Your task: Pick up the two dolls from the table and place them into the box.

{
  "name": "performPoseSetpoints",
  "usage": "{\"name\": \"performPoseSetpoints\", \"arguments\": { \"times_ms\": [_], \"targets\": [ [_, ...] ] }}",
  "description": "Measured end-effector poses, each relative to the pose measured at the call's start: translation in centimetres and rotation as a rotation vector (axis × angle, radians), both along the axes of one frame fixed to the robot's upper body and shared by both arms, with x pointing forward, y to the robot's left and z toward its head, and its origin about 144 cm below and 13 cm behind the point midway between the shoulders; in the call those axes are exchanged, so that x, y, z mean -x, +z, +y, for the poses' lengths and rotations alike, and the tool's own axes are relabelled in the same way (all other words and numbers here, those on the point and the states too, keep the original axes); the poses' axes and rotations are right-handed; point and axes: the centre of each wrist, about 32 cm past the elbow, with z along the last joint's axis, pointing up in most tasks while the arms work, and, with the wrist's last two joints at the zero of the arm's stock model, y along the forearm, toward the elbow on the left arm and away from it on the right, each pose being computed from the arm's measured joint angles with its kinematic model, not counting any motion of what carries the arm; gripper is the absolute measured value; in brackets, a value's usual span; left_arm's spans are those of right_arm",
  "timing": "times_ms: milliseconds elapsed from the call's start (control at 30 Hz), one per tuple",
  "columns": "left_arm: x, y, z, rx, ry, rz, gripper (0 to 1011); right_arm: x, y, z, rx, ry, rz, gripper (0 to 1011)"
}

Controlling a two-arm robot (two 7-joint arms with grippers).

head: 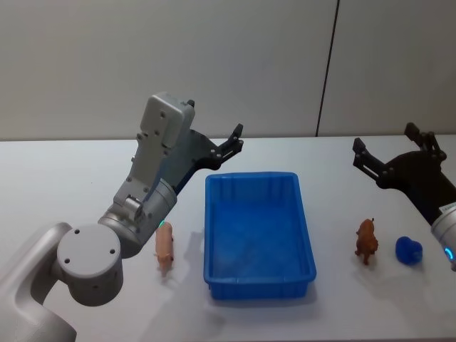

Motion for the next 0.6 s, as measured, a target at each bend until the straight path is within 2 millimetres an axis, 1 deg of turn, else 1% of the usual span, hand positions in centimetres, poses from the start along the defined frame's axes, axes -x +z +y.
{"name": "performPoseSetpoints", "arguments": {
  "times_ms": [300, 600],
  "targets": [
    [0.3, -0.08, 0.2, 0.006, 0.028, 0.031, 1001, 0.0, 0.0, 0.0, 0.0, 0.0, 0.0, 1001],
    [0.67, -0.38, 0.54, 0.042, 0.099, 0.113, 1001, 0.0, 0.0, 0.0, 0.0, 0.0, 0.0, 1001]
  ]
}}
